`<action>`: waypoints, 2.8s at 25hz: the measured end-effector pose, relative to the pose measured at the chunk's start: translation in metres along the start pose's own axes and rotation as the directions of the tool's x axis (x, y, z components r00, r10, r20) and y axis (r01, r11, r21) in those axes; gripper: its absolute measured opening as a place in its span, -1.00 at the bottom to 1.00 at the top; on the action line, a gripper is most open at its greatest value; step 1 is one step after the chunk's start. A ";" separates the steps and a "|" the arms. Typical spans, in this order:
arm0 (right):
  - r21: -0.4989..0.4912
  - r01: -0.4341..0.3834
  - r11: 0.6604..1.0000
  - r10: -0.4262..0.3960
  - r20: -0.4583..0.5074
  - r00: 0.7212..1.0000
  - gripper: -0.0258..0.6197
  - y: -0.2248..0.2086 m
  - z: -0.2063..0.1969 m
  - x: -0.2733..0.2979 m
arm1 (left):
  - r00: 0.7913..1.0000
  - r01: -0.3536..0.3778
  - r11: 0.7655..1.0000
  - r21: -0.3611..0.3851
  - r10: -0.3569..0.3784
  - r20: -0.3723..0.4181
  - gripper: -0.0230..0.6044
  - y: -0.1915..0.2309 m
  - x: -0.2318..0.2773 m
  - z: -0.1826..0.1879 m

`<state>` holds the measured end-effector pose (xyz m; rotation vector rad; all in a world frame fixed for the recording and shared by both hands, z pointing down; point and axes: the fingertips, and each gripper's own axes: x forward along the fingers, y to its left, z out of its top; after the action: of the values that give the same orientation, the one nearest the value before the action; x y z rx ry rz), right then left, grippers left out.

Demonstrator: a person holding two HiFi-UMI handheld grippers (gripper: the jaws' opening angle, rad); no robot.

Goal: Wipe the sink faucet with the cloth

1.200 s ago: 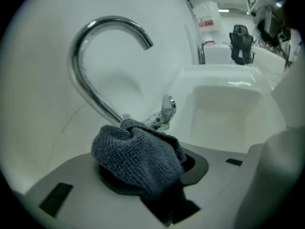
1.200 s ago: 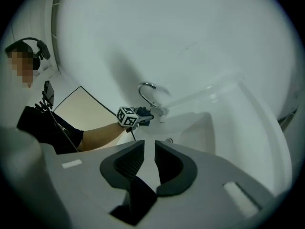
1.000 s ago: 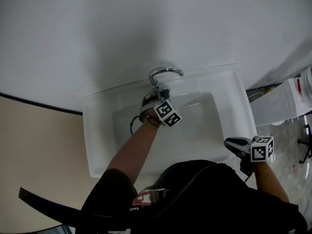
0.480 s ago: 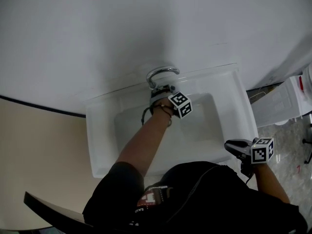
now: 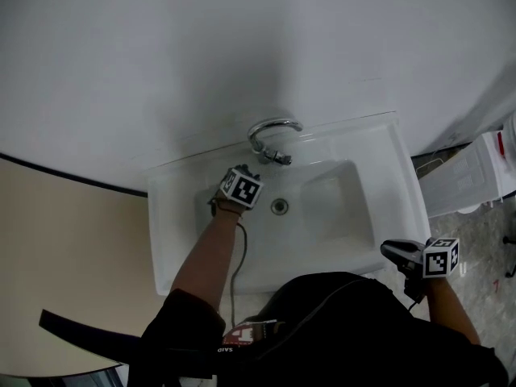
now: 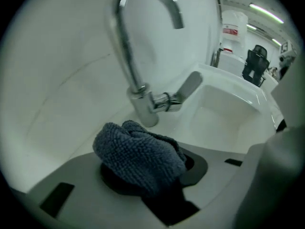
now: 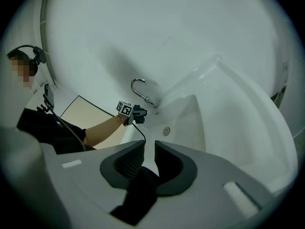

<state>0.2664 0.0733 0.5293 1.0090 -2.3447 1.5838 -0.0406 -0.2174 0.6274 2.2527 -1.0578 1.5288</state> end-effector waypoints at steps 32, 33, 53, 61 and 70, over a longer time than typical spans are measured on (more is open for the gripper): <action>0.017 0.018 1.000 -0.019 0.031 0.999 -0.71 0.006 0.011 0.010 | 0.793 0.549 0.773 -0.320 -0.360 0.491 -0.46 0.042 -0.057 0.083; 0.016 0.015 1.000 -0.016 0.031 0.999 -0.71 0.005 0.012 0.012 | 0.792 0.558 0.765 -0.322 -0.375 0.482 -0.46 0.041 -0.055 0.083; 0.019 -0.021 1.000 0.020 0.049 0.999 -0.71 0.015 0.012 0.014 | 0.512 0.641 0.596 -0.483 0.137 0.848 -0.46 0.085 -0.112 0.153; 0.003 -0.041 0.999 0.040 0.028 0.999 -0.71 0.021 0.015 0.024 | 0.539 0.478 0.857 -0.193 -0.113 0.835 -0.46 0.049 -0.142 0.179; -0.015 -0.040 0.999 0.040 -0.004 0.999 -0.71 0.028 0.011 0.028 | 0.679 0.233 0.972 -0.040 -0.133 0.722 -0.52 0.020 -0.149 0.202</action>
<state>0.2312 0.0571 0.5153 0.9614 -2.3854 1.5785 0.0609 -0.2763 0.4048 2.8147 -0.9929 0.4346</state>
